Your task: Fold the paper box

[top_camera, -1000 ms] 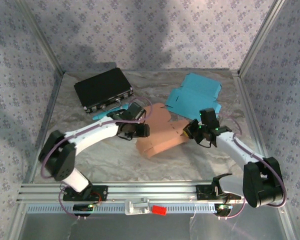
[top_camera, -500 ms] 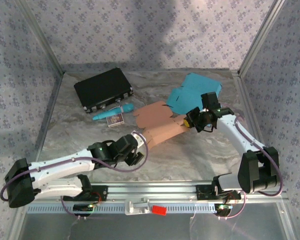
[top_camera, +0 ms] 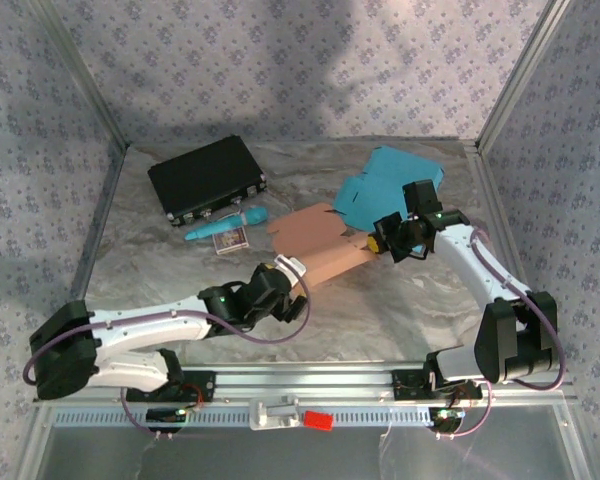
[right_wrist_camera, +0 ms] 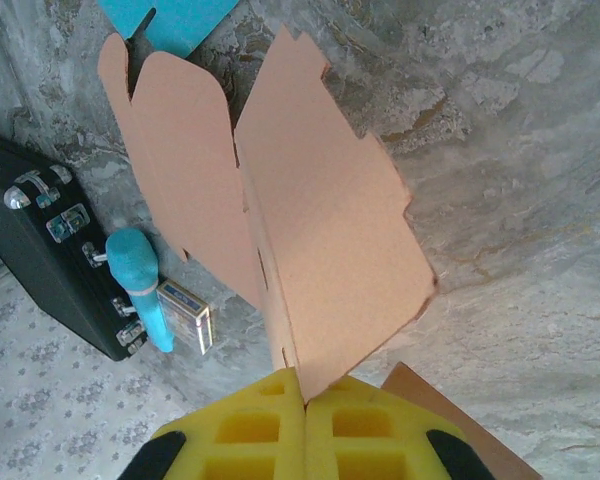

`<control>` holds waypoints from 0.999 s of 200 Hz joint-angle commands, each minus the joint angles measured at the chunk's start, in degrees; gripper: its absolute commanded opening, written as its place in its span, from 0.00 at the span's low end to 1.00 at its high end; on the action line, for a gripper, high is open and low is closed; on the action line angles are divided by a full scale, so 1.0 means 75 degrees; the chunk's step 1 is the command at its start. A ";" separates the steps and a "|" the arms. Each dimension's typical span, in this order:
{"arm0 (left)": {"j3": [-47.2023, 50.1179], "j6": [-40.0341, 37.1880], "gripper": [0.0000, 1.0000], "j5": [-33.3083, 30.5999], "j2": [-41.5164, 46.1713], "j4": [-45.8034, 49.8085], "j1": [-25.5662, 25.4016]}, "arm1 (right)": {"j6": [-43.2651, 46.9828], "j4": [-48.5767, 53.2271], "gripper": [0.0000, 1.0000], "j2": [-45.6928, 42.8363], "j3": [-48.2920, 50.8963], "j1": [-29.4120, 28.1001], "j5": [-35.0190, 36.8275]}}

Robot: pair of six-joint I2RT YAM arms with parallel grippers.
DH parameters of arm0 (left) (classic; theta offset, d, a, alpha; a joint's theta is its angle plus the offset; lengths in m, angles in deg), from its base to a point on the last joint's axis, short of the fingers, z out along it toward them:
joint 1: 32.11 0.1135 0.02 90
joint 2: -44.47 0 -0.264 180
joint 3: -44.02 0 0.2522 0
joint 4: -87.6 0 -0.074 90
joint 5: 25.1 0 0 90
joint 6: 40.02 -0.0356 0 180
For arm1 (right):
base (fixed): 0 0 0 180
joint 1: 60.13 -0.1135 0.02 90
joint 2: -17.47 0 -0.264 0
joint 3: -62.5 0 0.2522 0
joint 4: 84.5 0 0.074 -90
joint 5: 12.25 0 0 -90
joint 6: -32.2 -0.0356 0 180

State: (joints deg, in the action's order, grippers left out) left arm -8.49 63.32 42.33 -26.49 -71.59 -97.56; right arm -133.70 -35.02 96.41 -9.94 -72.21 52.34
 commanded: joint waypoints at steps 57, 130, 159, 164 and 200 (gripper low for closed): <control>-0.1090 -0.0897 0.87 -0.1361 -0.0640 0.0233 -0.0625 | -0.0352 0.0763 0.00 0.0280 -0.0713 0.0075 -0.0078; -0.1931 -0.1802 0.40 -0.0845 -0.1333 0.0918 -0.0625 | -0.0265 0.1058 0.00 0.0505 -0.1019 0.0125 -0.0297; -0.2103 -0.2116 0.25 -0.0881 -0.1428 0.0982 -0.0628 | -0.0221 0.1187 0.00 0.0571 -0.1145 0.0172 -0.0384; -0.2144 -0.2194 0.20 -0.0869 -0.1433 0.1001 -0.0630 | -0.0214 0.1196 0.00 0.0573 -0.1158 0.0179 -0.0394; -0.2466 -0.2378 0.00 -0.0821 -0.1537 0.1271 -0.0625 | -0.0044 0.1307 0.16 0.0420 -0.1538 0.0326 -0.0472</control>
State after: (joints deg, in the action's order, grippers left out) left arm -23.79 47.21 35.49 -37.31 -64.14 -101.97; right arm -135.12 -28.50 100.08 -17.39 -70.53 49.98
